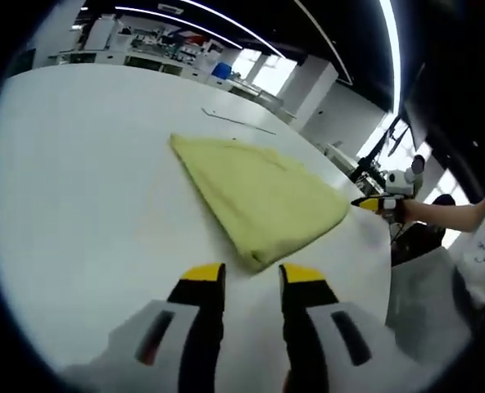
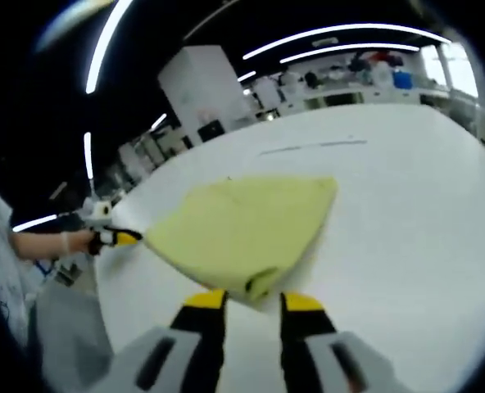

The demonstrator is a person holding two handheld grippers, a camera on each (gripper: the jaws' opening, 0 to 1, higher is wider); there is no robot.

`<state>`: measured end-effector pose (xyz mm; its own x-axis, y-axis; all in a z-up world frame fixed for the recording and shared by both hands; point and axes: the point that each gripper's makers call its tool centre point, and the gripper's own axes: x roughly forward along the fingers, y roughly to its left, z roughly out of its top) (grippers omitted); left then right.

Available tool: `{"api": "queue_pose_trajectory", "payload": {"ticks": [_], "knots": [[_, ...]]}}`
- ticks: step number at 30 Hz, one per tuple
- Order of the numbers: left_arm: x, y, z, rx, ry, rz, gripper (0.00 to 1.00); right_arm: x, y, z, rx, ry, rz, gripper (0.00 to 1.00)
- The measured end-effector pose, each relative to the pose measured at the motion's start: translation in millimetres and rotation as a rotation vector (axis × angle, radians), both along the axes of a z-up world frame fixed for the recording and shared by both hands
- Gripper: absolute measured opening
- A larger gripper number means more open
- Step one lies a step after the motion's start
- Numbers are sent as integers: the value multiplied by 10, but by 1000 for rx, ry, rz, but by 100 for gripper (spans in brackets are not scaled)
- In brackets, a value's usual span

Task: Fold the garment on the visible template until the final outline fits inside the template.

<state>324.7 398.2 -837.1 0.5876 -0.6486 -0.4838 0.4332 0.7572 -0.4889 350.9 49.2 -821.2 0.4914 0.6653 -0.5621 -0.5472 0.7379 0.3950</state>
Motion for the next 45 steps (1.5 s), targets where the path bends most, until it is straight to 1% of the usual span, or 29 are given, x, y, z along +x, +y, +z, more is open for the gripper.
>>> {"api": "queue_pose_trajectory", "payload": {"ticks": [4, 6, 9, 17, 27, 30, 33, 40, 45], "knots": [[13, -8, 3, 4, -6, 6, 21, 4, 4, -63, 2, 12, -12, 16], [11, -14, 6, 5, -4, 12, 20, -10, 24, -96, 12, 27, -15, 17], [-2, -36, 15, 6, -5, 11, 20, 6, 48, -136, 21, 29, -22, 16], [-20, -82, 11, -5, -6, 9, 16, 27, 122, -120, 50, 41, -38, 10], [-43, -118, -29, -8, 4, -9, 8, 19, 144, -151, 47, 50, -38, 5], [-49, -136, -26, -7, 4, -8, 6, 11, 152, -158, 51, 55, -42, 4], [-47, -134, -29, -17, 9, -10, 0, 20, 150, -183, 50, 59, -51, 0], [-34, -97, -30, -18, 6, -7, 0, 27, 140, -183, 52, 62, -55, 0], [-45, -35, -15, -10, 2, -4, 0, 14, 99, -163, 41, 55, -40, 0]]}}
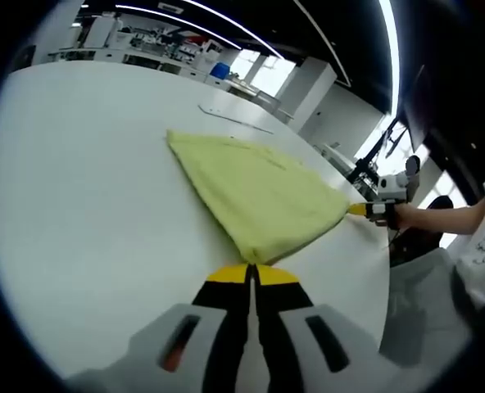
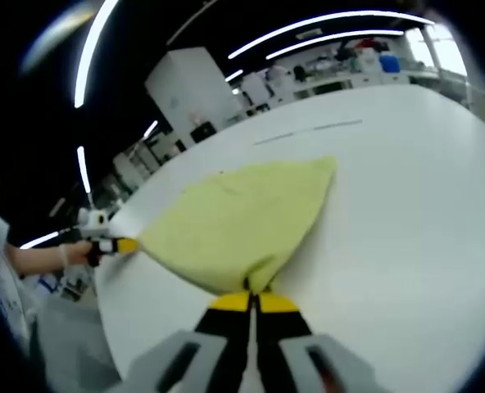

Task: Fold the garment on the visible template until the final outline fits inside the template.

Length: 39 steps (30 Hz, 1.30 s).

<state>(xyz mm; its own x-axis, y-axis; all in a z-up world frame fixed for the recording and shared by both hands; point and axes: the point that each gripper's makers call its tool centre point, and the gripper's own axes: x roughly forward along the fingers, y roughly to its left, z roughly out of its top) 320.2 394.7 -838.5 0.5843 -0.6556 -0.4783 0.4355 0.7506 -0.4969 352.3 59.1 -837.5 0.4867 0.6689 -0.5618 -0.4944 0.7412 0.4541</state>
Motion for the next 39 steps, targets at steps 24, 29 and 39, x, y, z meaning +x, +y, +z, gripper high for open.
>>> {"api": "queue_pose_trajectory", "payload": {"ticks": [24, 29, 39], "knots": [[-161, 29, 31, 31, 25, -26, 0, -108, -247, 32, -35, 7, 40, 0], [-273, 135, 6, 27, 34, -17, 0, -205, -267, 43, -20, 12, 42, 0], [-268, 145, 11, 32, 9, -3, 15, -312, -279, -47, -5, 50, 30, 0]]}}
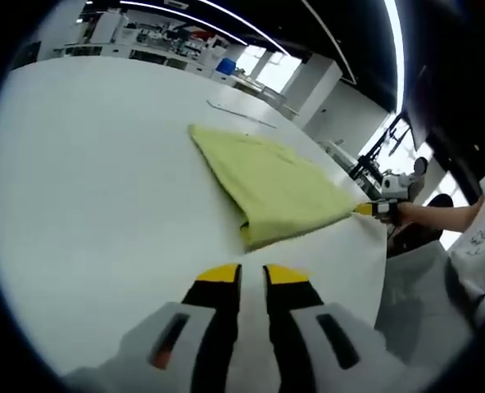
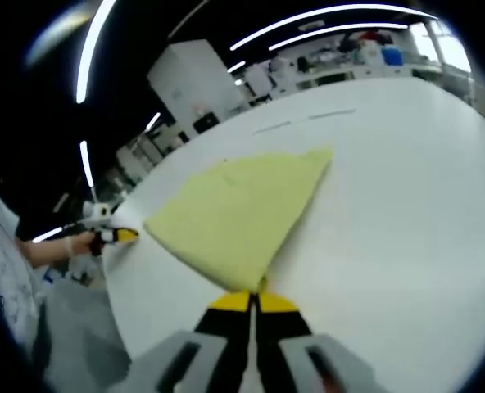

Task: Fold the garment on the visible template until the final outline fits inside the template.

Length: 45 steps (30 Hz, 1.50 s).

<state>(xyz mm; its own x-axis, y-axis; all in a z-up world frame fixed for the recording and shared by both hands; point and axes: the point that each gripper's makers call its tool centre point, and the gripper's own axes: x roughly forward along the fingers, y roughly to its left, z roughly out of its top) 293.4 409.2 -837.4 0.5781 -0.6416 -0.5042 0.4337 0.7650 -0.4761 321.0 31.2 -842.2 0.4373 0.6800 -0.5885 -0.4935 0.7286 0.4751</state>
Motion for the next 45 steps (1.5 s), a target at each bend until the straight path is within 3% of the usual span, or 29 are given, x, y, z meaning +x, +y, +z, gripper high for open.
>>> {"api": "queue_pose_trajectory", "payload": {"ticks": [10, 13, 15, 20, 23, 32, 36, 45], "knots": [[210, -140, 6, -17, -14, 4, 12, 8, -4, -5, -1, 9, -1, 0], [209, -158, -11, -37, 19, 13, 0, 9, -9, -7, -1, 10, -2, 0], [210, -106, -50, -50, 31, 16, 0, 5, -8, 0, 0, 9, -3, 0], [93, -119, -10, -61, 22, 16, 0, -20, -28, 5, -2, 11, -4, 0], [-40, -239, 42, -62, 30, 13, 0, -45, -34, 8, -1, 15, -2, 0], [-272, -231, 52, -83, 42, 28, 0, -237, -19, 38, -1, 16, 22, 0], [-423, -371, 105, -78, 56, 38, 0, -345, 18, 37, 4, 25, 34, 0], [-398, -237, 1, -88, 77, 61, 0, -381, 37, -4, 6, 28, 24, 0]]}}
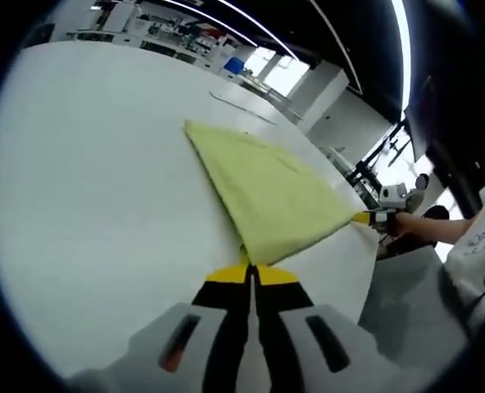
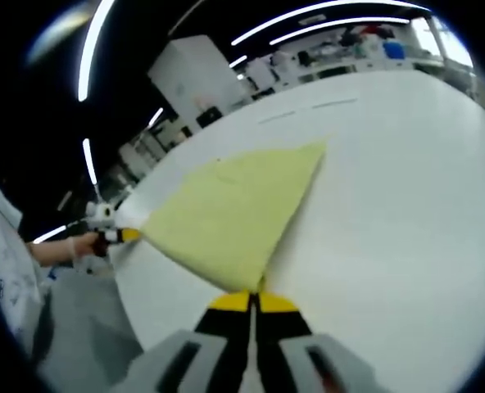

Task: Fold the garment on the visible template until the final outline fits inside the template.

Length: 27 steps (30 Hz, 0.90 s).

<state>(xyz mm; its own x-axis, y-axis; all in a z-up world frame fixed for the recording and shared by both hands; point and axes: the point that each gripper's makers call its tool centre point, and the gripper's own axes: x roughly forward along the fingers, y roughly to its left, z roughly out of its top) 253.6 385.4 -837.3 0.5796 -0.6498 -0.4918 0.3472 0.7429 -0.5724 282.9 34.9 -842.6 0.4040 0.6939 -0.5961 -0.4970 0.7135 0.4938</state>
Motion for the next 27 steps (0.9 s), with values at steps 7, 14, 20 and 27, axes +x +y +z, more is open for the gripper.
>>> {"api": "queue_pose_trajectory", "payload": {"ticks": [7, 14, 20, 27], "knots": [[28, 80, -34, 10, 4, -2, 0, -25, 56, 31, 0, -18, 8, 0], [33, 97, 166, 23, -60, -1, 16, -32, 68, 262, 9, -76, 7, 7], [31, 51, 434, 43, -137, -23, 39, -79, 36, 616, 19, -194, 4, 26], [50, -31, 720, 88, -264, -25, 67, -198, 21, 812, -35, -290, 9, 57]]}}
